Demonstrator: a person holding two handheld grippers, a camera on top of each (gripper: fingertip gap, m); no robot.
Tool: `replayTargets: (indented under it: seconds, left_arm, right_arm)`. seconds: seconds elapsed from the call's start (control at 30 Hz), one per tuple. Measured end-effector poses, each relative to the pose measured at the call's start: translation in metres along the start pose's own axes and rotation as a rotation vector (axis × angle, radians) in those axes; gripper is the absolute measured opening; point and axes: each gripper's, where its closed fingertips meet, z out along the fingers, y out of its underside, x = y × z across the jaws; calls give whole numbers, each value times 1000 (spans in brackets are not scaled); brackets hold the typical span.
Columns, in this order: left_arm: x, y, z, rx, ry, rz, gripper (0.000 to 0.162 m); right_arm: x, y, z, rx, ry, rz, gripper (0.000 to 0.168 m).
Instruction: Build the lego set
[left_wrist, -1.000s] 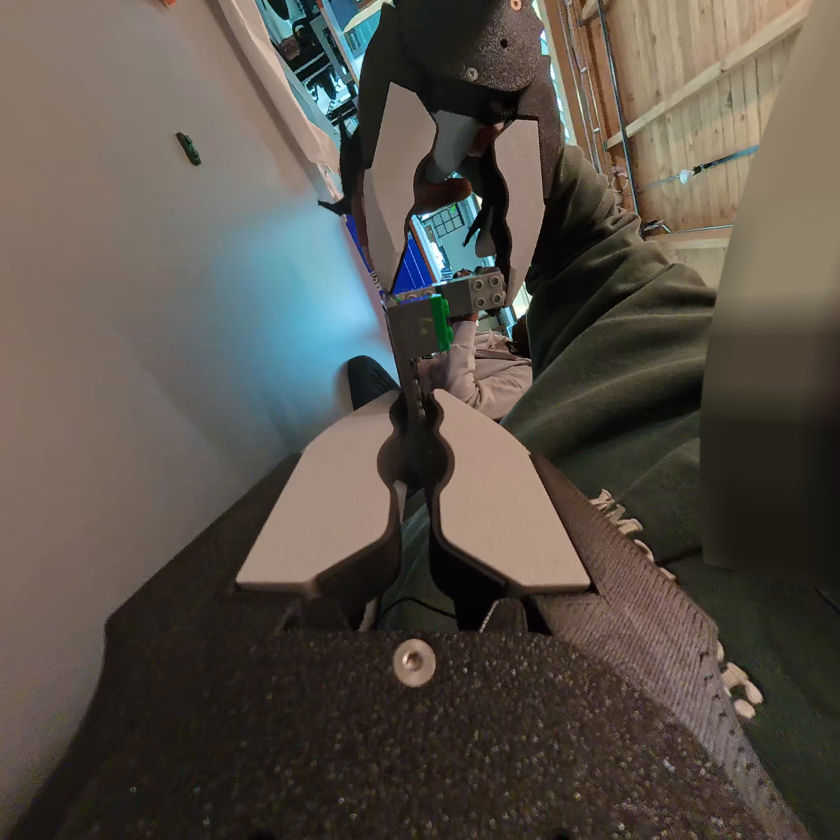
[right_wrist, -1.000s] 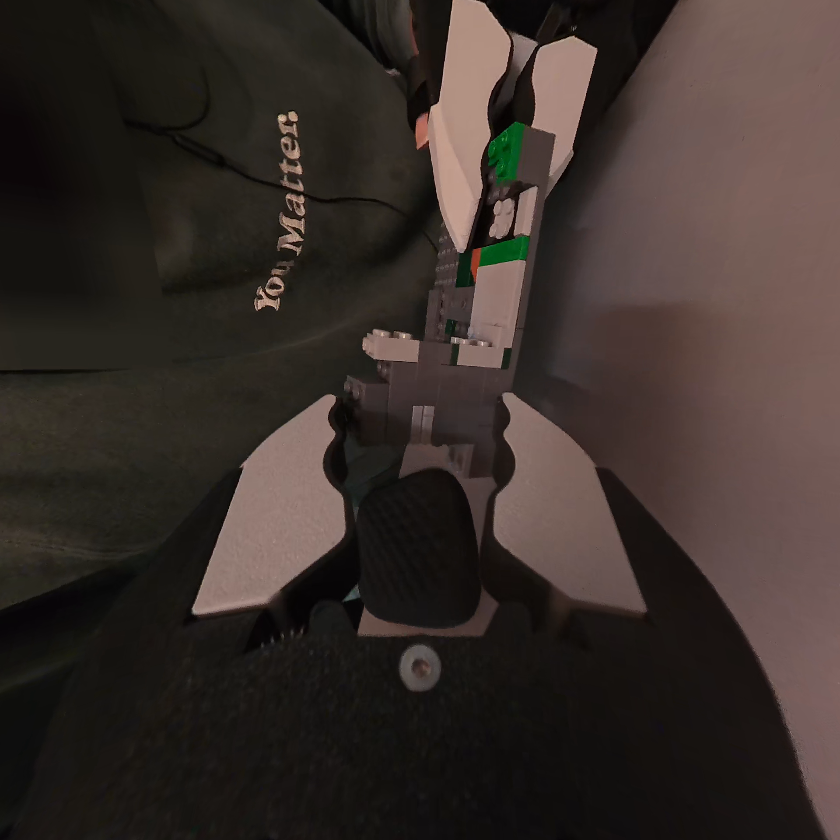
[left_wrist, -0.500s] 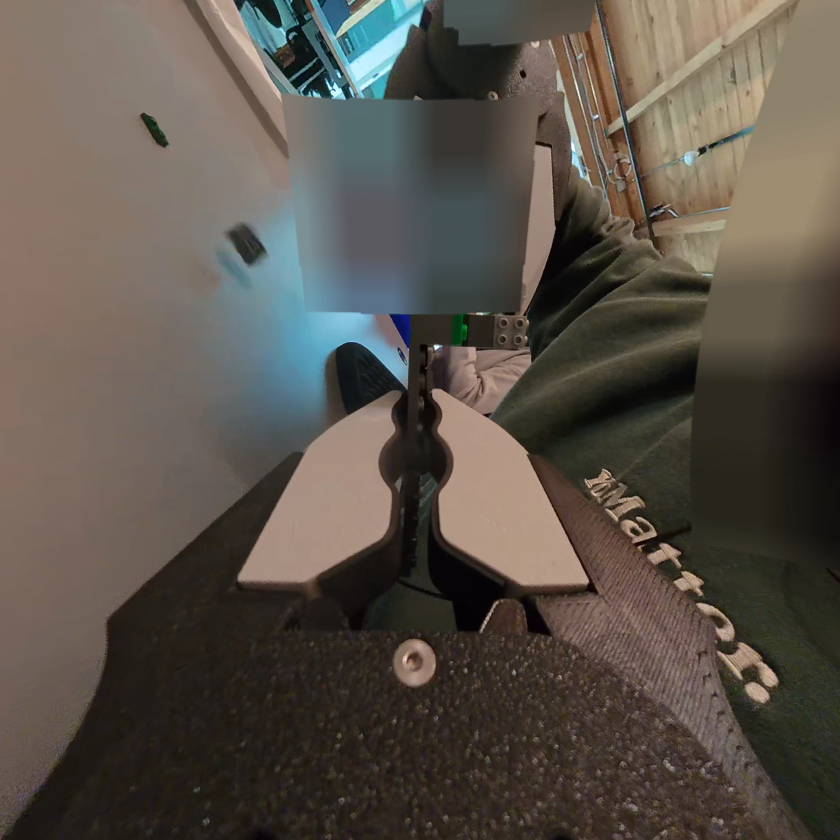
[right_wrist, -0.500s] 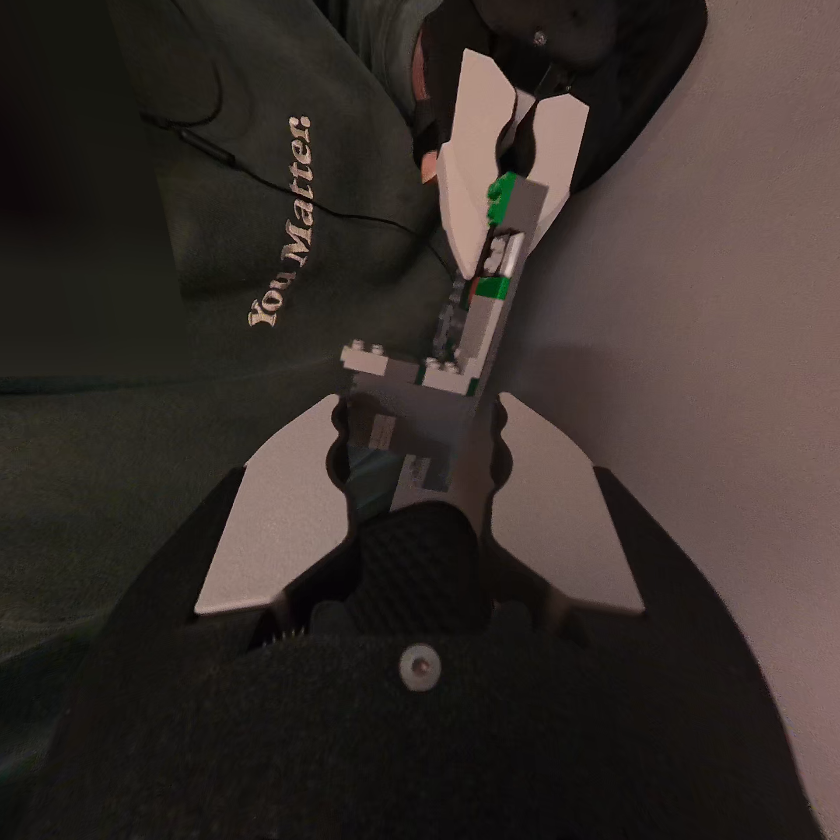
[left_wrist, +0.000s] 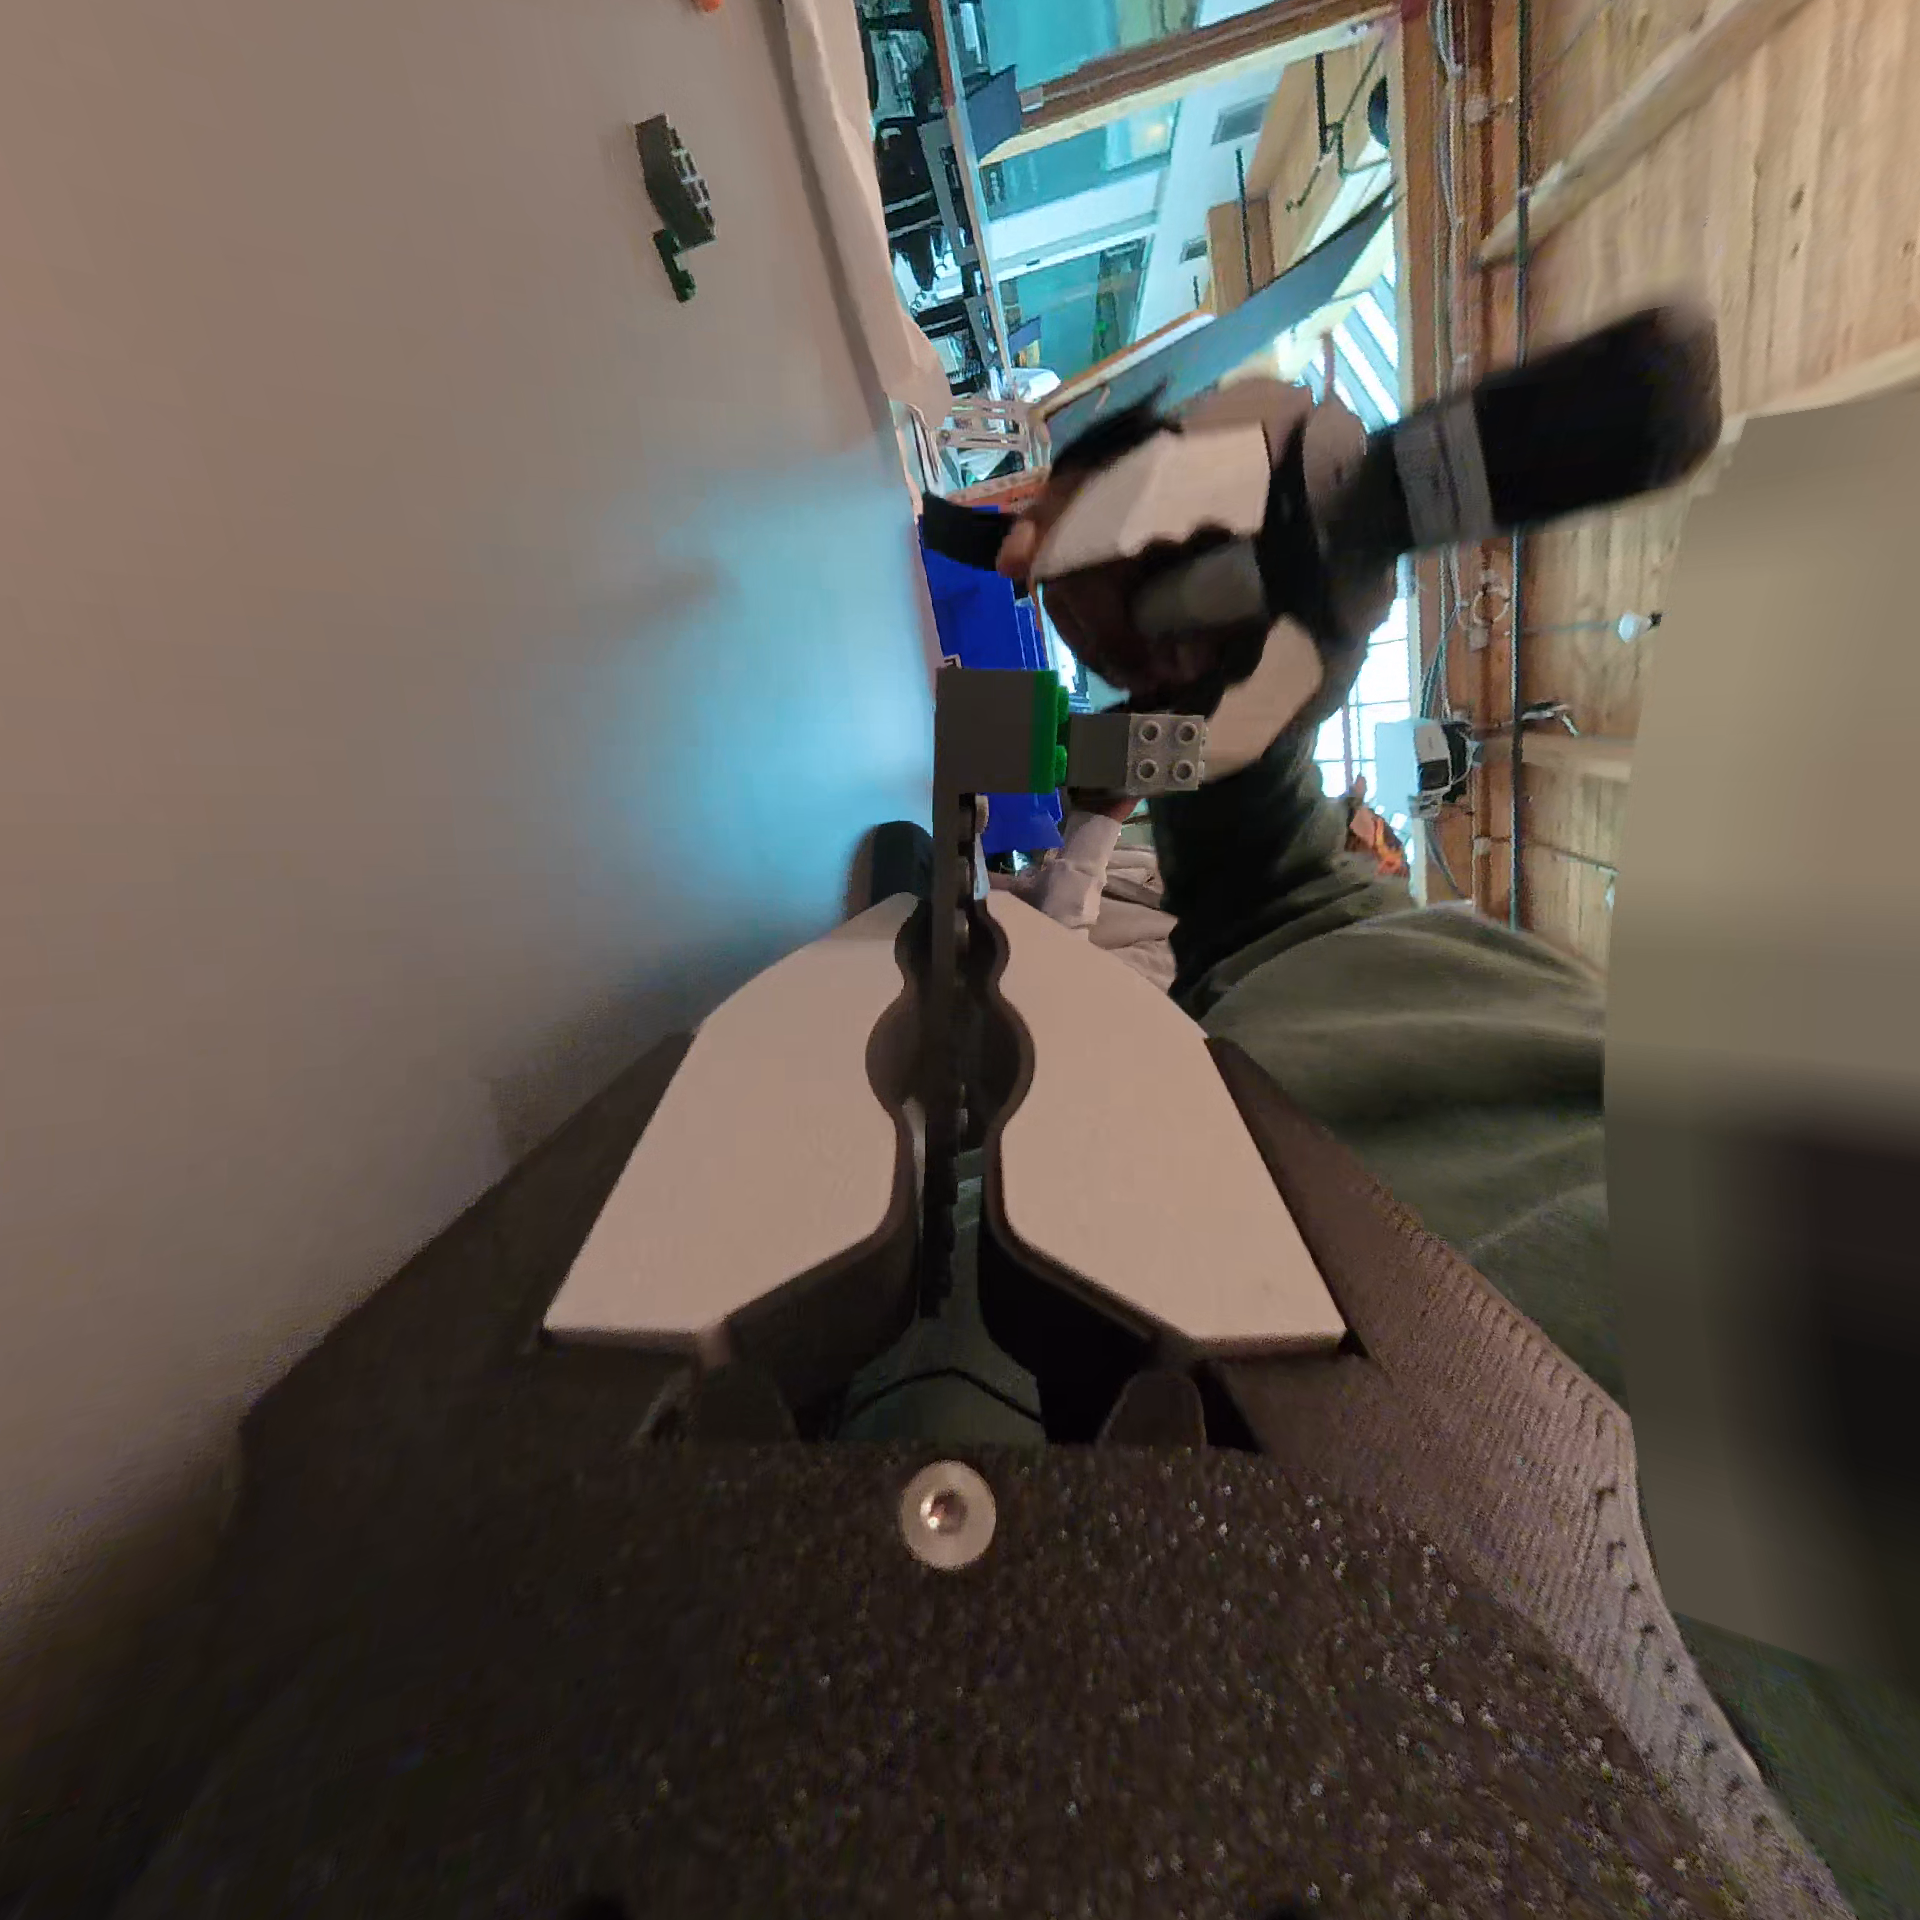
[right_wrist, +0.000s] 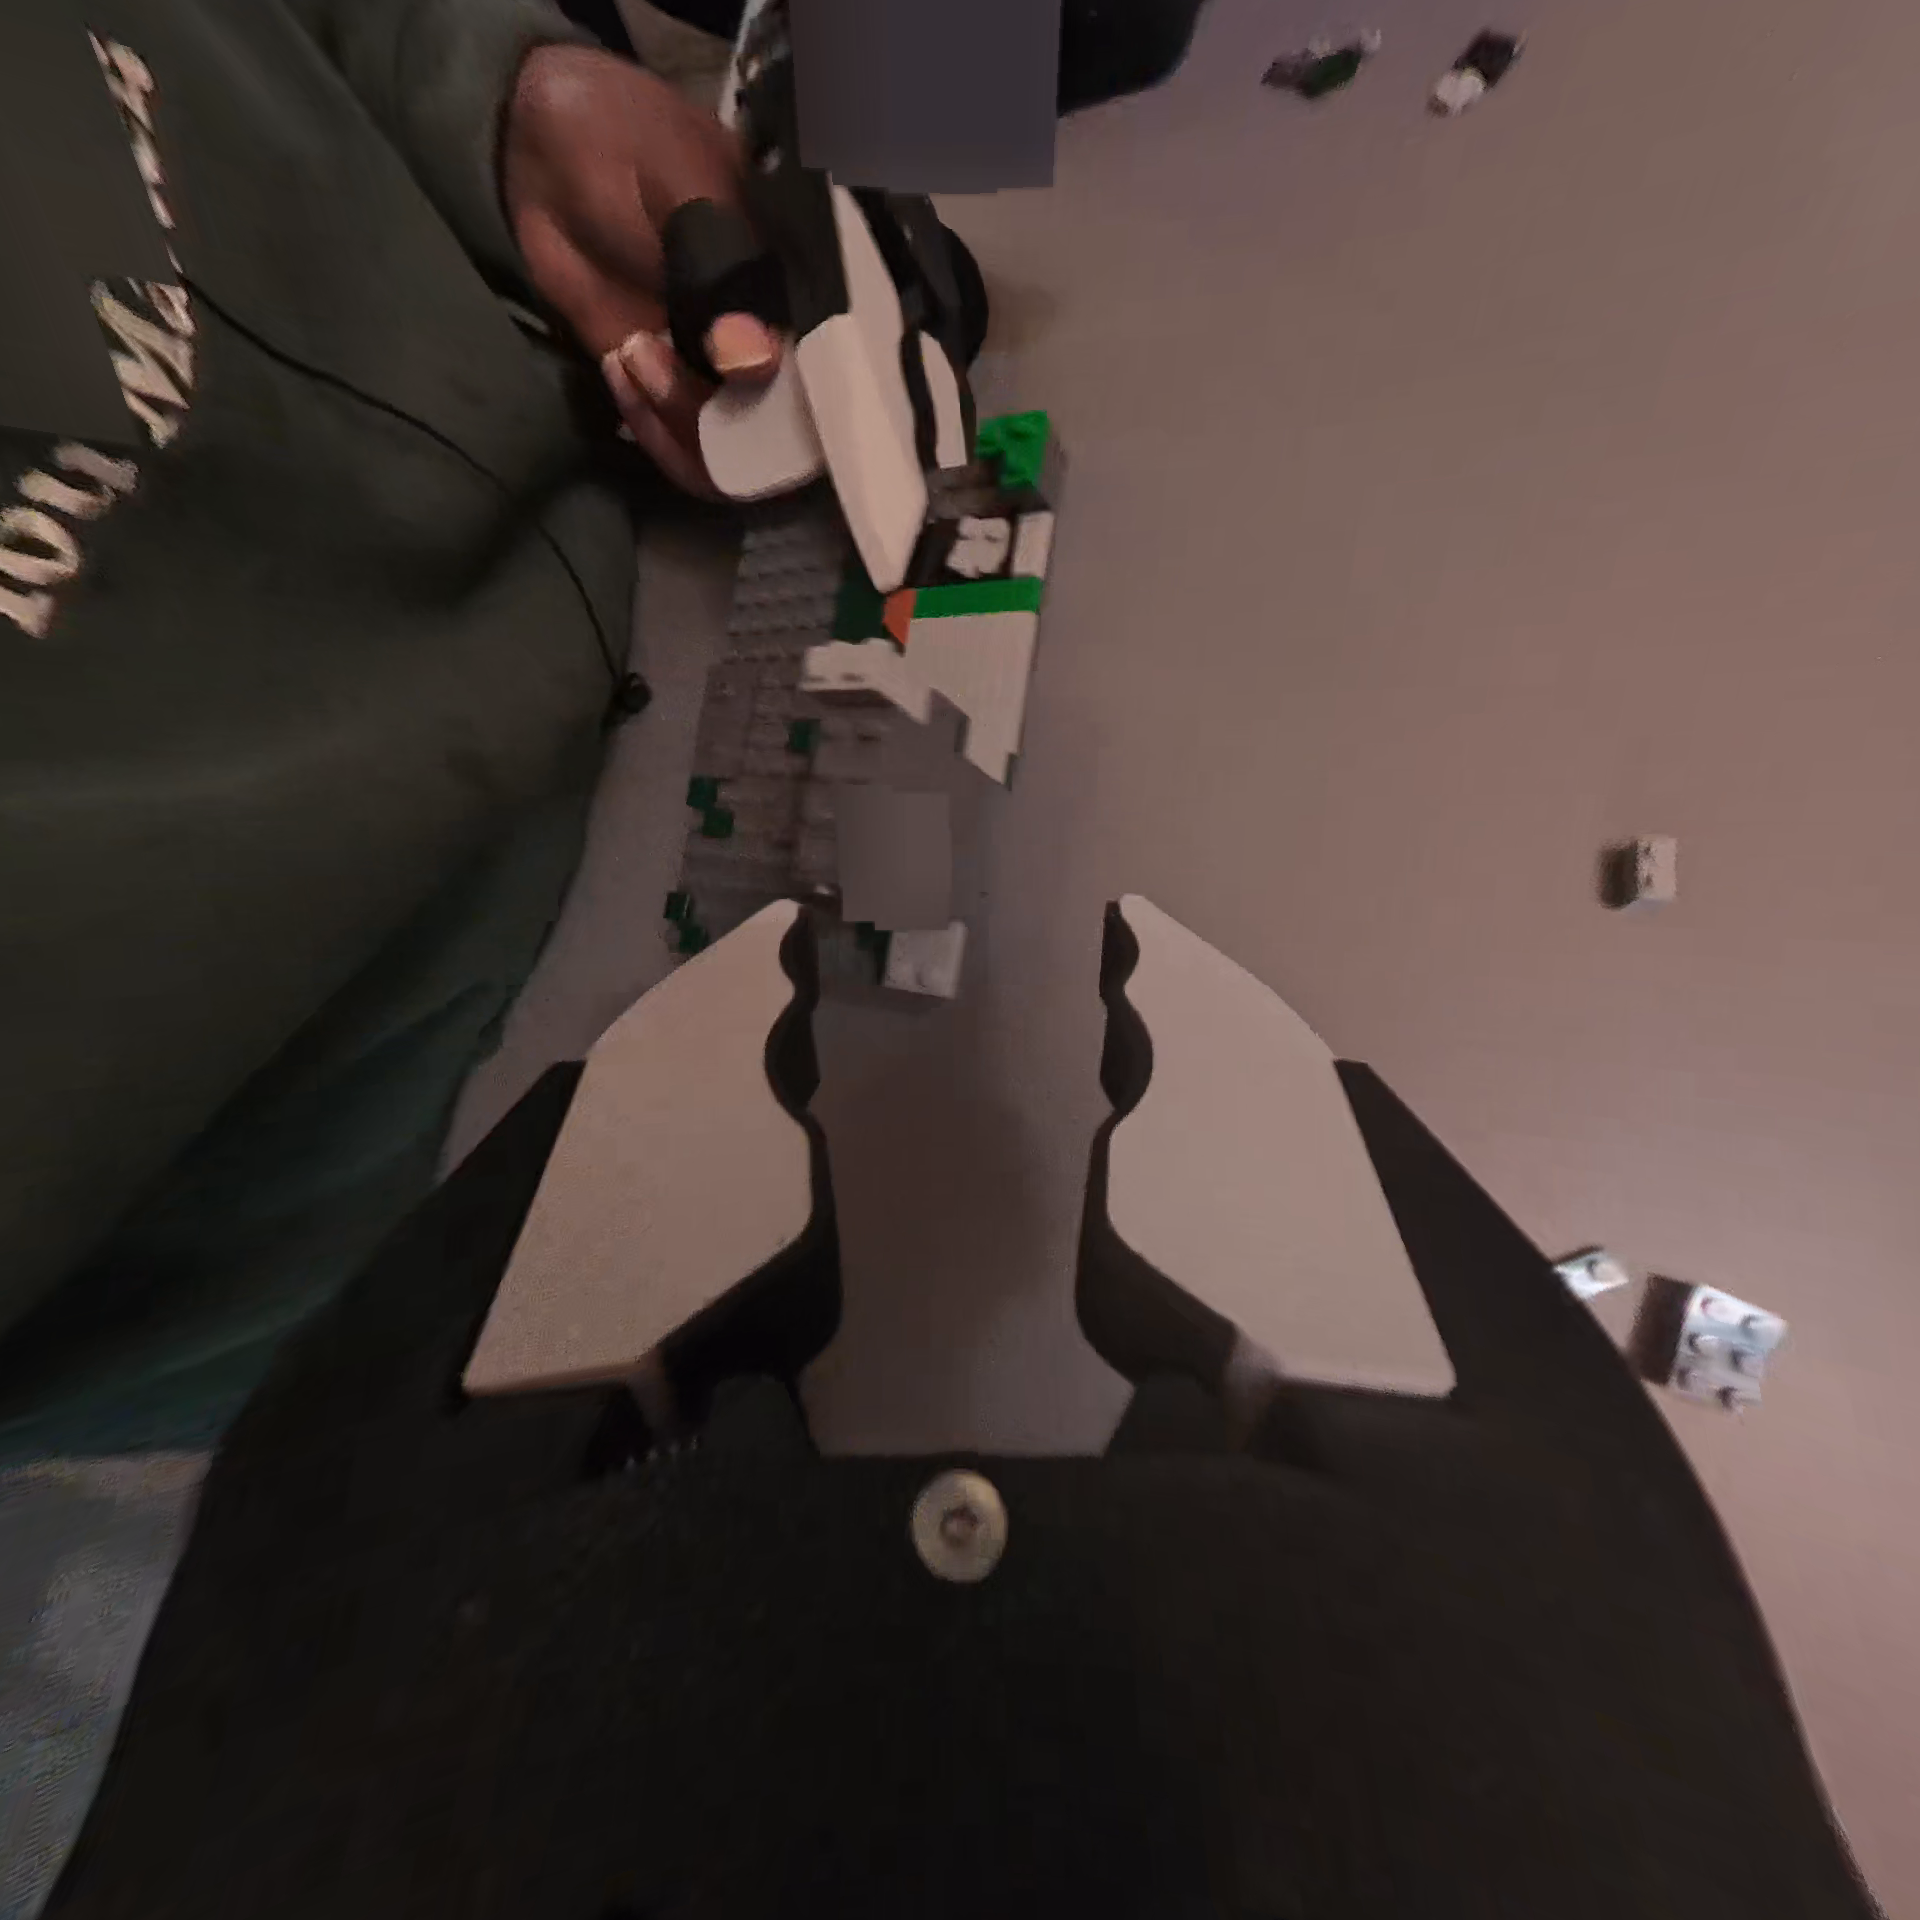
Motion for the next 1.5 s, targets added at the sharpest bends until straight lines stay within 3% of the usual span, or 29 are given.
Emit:
replayTargets:
  seconds: [0.1, 0.27, 0.33, 0.47, 0.7, 0.83, 0.93, 1.03, 1.17, 1.3, 1.4, 1.5]
  left_arm:
    - [-1, -5, 5, 3, -1, -19, 6]
    - [2, -7, 15, 8, -5, -3, 7]
    - [8, -3, 17, -14, 7, 57, 8]
    - [14, -3, 10, -107, -45, 266, 27]
    - [28, -1, 10, -509, -170, 632, 30]
    - [18, 24, 21, -777, -181, 632, 29]
    - [16, 42, 26, -871, -142, 592, 19]
    - [14, 46, 31, -867, -127, 597, 9]
    - [14, 45, 34, -776, -78, 494, 8]
    - [14, 26, 35, -624, -71, 410, 8]
    - [4, 12, 32, -548, -111, 406, 8]
    - [-2, 5, 36, -479, -110, 373, 8]
  right_arm:
    - [-4, 1, 15, 8, 198, -165, 50]
    - [3, -5, 17, 76, 464, -326, 18]
    - [1, -6, 12, 107, 473, -354, 17]
    - [-6, -3, 7, 105, 471, -499, 17]
    - [-30, -9, 17, 27, 335, -775, 17]
    - [-46, -20, 26, -20, 276, -906, 17]
    - [-53, -26, 26, -53, 270, -971, 17]
    - [-57, -26, 27, -78, 261, -995, 17]
    - [-51, -25, 25, -52, 287, -911, 20]
    - [-29, -38, -1, 93, 307, -614, 27]
    - [35, -23, -37, 97, 430, -327, 25]
    - [98, 27, -52, -44, 484, -26, 25]
